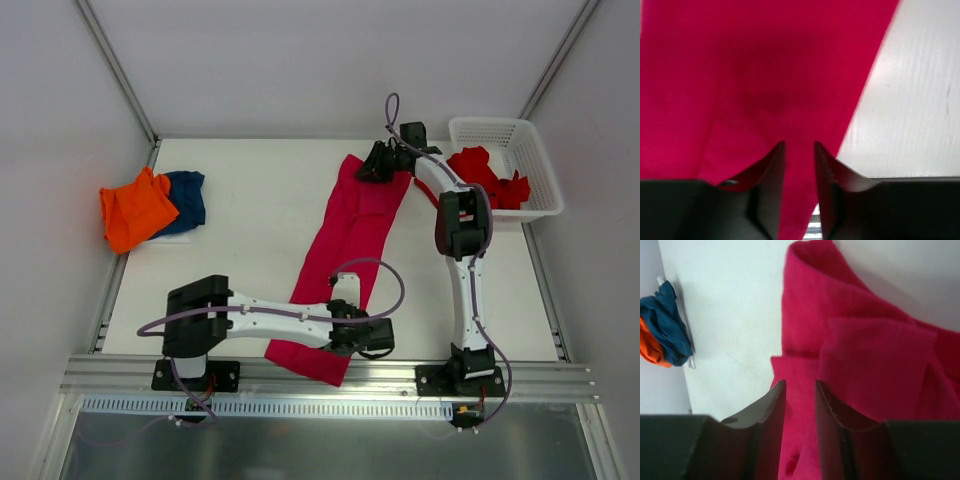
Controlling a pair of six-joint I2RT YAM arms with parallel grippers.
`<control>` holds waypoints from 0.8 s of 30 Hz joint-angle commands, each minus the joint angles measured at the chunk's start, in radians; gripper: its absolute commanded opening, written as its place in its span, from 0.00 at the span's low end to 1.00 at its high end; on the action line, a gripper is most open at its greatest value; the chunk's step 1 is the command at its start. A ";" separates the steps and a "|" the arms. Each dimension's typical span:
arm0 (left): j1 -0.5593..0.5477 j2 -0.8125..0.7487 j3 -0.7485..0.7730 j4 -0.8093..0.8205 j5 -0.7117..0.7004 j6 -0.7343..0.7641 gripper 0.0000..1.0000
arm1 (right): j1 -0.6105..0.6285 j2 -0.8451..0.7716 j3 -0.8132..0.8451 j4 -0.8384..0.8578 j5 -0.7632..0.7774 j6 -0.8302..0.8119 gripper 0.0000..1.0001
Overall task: Fold and stack the t-shirts
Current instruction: Fold the tshirt
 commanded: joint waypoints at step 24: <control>-0.021 -0.215 -0.220 -0.188 -0.065 -0.110 0.00 | 0.025 -0.287 -0.099 -0.432 0.508 -0.294 0.00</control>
